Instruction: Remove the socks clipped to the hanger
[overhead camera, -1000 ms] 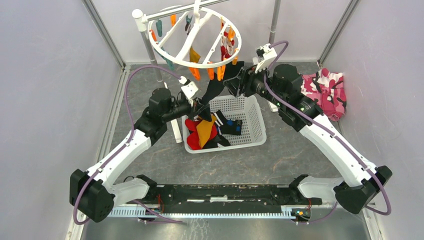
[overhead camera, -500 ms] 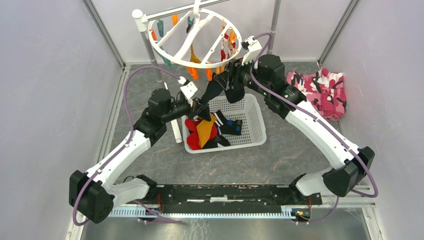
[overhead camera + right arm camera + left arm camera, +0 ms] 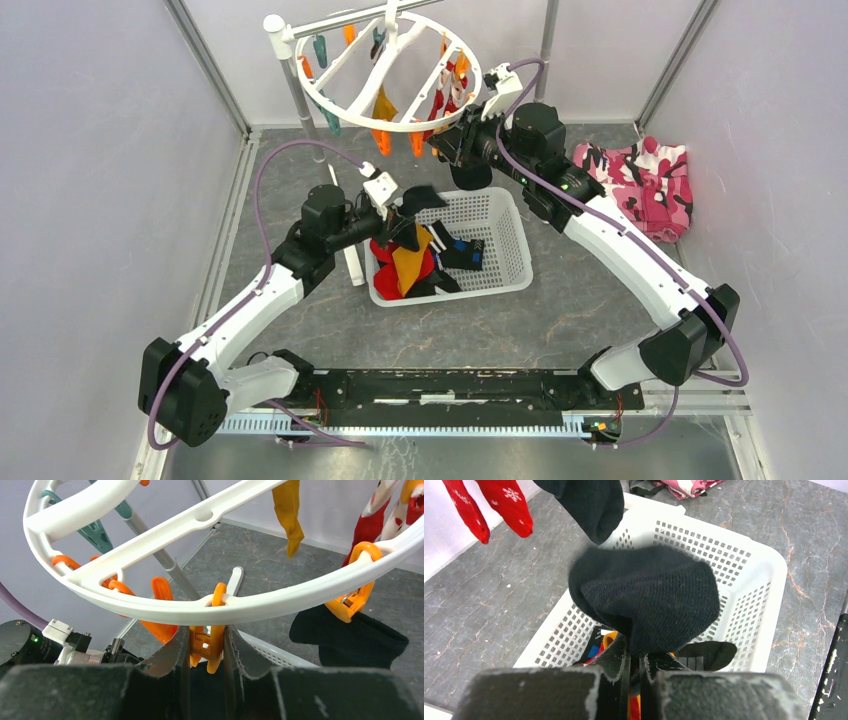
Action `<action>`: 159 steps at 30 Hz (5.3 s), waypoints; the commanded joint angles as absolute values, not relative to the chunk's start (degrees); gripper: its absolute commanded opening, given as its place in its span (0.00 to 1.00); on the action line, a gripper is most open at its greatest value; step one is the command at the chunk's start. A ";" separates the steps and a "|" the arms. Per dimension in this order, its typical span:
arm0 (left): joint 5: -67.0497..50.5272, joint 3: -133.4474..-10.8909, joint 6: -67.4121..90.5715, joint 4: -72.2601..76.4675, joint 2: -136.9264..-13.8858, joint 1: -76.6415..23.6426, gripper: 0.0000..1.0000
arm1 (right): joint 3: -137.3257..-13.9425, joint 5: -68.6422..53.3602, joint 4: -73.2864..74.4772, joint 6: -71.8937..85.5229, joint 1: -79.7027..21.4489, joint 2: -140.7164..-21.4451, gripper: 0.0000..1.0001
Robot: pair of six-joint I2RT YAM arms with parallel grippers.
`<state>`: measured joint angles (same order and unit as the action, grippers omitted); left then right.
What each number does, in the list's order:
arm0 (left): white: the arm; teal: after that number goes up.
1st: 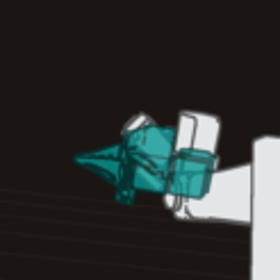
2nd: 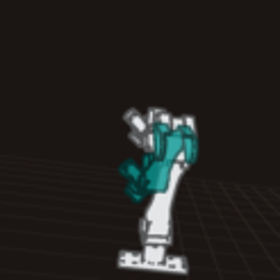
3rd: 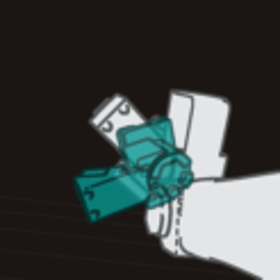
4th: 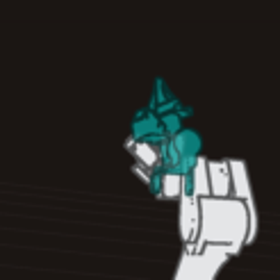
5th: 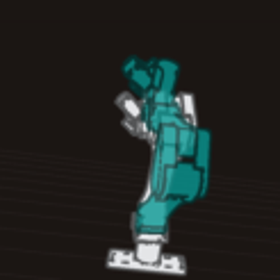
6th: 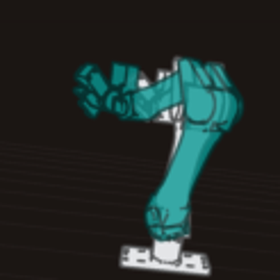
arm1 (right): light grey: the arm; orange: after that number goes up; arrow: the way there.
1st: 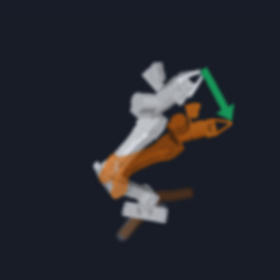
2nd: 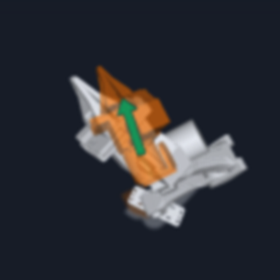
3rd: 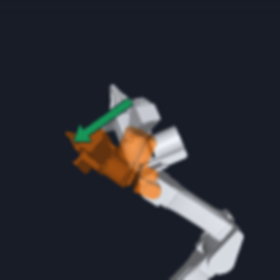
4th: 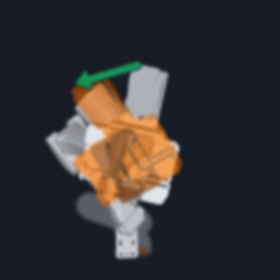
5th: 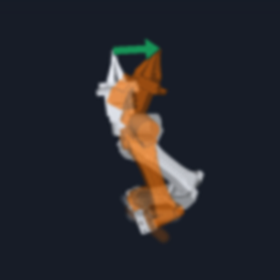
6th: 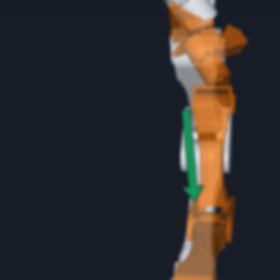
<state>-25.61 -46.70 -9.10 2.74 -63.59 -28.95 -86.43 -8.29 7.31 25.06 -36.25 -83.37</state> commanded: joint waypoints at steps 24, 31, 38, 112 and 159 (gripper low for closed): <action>-40.22 -53.03 -18.94 0.47 -63.74 -29.70 0.09 | -65.89 -18.98 -10.25 0.73 -15.02 -79.35 0.98; -40.45 -55.93 -21.05 0.34 -66.00 -31.37 0.10 | -79.24 -46.37 -26.52 9.54 -11.34 -98.85 0.95; -39.12 -54.12 -21.07 0.30 -66.92 -33.44 0.10 | -83.89 -56.22 -53.08 31.88 -12.85 -110.15 0.71; -59.51 -48.88 5.61 13.97 -60.72 -22.67 0.91 | -64.44 -39.40 -10.41 30.70 -38.07 -73.55 0.05; -56.40 -49.66 4.02 9.93 -60.53 -23.10 0.02 | -77.74 -26.46 -9.97 27.65 -35.96 -80.41 0.68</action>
